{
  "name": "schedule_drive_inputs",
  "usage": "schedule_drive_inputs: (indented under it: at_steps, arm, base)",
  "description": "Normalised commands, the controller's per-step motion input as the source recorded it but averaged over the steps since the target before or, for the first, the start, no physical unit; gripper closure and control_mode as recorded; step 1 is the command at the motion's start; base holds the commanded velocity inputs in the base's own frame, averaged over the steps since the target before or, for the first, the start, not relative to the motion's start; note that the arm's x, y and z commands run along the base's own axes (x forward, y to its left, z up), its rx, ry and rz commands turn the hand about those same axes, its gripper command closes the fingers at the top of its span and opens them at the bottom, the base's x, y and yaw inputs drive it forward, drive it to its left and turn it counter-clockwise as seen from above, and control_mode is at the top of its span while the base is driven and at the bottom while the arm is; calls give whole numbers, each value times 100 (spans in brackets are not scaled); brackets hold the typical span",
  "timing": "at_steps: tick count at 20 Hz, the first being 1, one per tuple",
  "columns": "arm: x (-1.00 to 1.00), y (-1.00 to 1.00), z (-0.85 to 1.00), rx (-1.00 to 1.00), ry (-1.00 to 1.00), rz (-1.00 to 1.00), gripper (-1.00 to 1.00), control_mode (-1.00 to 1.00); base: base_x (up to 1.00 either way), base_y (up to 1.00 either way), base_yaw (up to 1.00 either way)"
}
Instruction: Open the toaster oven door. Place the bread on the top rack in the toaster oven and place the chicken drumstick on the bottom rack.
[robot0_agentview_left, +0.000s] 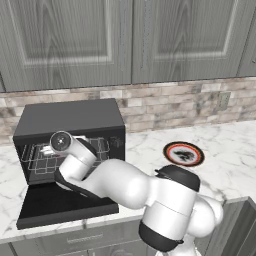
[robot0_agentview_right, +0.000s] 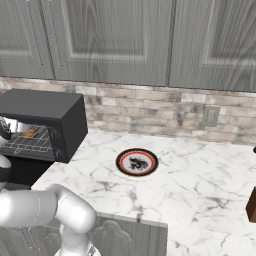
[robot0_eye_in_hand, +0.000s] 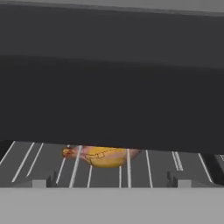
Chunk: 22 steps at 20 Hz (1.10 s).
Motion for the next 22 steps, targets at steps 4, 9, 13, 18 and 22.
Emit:
schedule_drive_inputs:
  at_steps: [4, 9, 13, 18, 22]
  arm:
    - [10, 9, -15, 5, 0, -4, -100, -100]
    - [18, 4, -14, 2, 0, -2, -100, -100]
    - [12, 4, -20, 2, 0, 0, -100, -100]
    - [-11, 14, -24, 6, 1, 0, -100, -100]
    - [-27, 17, -21, 8, 2, 0, -100, -100]
  base:
    - [0, 0, 0]
    - [0, 0, 0]
    - [0, 0, 0]
    - [0, 0, 0]
    - [0, 0, 0]
